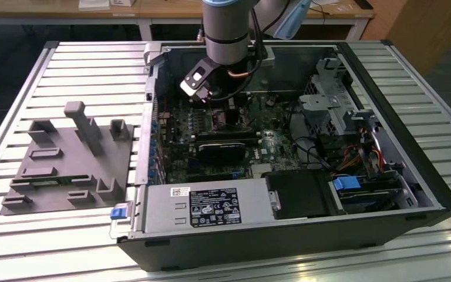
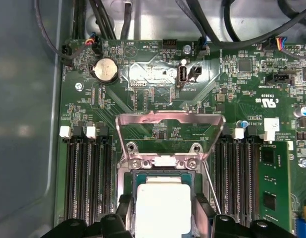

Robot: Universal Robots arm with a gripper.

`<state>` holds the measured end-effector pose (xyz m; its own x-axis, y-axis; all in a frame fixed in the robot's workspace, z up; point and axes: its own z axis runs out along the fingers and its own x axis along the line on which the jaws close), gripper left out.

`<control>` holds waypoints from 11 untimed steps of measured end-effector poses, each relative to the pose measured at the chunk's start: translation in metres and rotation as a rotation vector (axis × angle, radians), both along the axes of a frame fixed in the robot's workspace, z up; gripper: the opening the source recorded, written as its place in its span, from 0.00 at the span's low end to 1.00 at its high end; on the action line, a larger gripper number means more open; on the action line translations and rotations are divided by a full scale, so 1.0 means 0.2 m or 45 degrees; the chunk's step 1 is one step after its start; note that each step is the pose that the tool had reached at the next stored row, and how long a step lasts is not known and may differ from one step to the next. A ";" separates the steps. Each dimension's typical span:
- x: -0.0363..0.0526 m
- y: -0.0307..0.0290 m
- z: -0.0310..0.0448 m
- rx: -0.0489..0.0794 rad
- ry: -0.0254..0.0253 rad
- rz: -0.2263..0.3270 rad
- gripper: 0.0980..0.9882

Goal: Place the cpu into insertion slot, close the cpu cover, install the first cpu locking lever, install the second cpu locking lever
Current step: 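Place the cpu into insertion slot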

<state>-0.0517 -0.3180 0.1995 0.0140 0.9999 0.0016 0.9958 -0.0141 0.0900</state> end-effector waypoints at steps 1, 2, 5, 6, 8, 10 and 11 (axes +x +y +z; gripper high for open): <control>0.000 0.000 0.010 0.000 0.0000 0.000 0.58; 0.000 0.000 0.020 0.000 -0.0001 0.000 0.58; 0.000 0.000 0.042 0.000 0.0001 0.000 0.58; 0.000 0.000 0.042 0.000 0.0000 0.000 0.58; 0.000 0.000 0.042 0.000 -0.0002 0.000 0.58; 0.000 0.000 0.043 0.000 0.0000 0.000 0.58; 0.000 0.000 0.043 0.000 -0.0001 0.000 0.58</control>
<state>-0.0517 -0.3180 0.2082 0.0139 0.9999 0.0017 0.9958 -0.0140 0.0901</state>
